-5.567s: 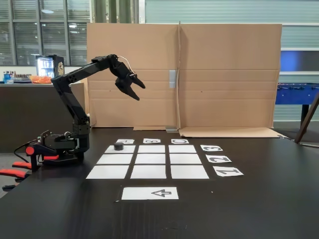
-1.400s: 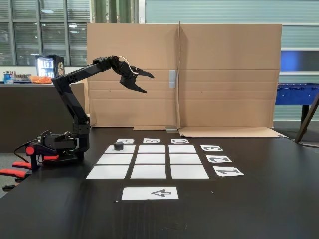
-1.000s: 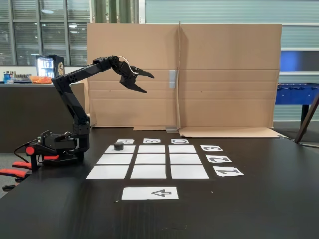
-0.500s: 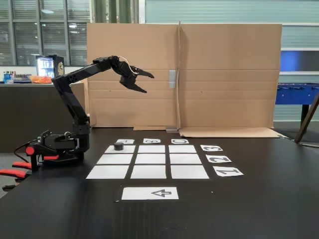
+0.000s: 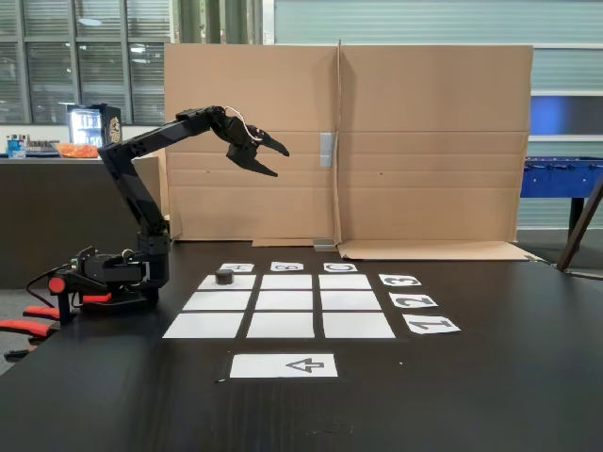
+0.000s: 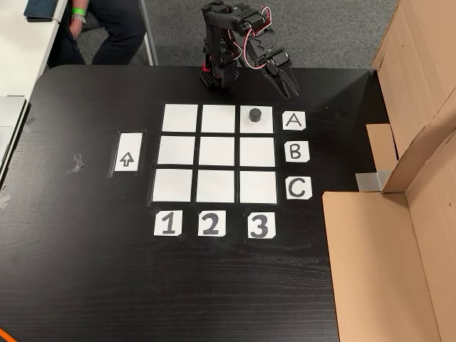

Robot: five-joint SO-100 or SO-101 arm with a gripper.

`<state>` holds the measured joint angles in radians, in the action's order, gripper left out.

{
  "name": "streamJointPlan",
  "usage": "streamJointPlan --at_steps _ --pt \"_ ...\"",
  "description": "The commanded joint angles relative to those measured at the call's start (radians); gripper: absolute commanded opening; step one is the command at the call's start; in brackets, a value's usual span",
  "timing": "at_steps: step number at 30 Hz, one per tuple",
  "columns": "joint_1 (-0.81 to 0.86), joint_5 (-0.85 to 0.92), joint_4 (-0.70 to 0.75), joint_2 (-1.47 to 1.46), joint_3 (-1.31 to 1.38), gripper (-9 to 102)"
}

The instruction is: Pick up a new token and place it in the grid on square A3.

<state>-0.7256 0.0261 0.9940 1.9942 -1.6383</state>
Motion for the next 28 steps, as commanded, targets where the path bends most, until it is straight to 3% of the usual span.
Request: streamJointPlan --at_steps 1,6,13,18,24,28 --pt "0.005 0.000 -0.002 0.006 0.011 26" --pt "0.005 0.002 -0.002 0.006 0.011 29" --pt "0.005 0.002 -0.003 0.008 0.006 25" --pt "0.005 0.002 -0.002 0.008 0.009 33" --pt "0.005 0.002 -0.002 0.009 0.008 23" --pt "0.005 0.002 -0.002 0.009 0.008 32"
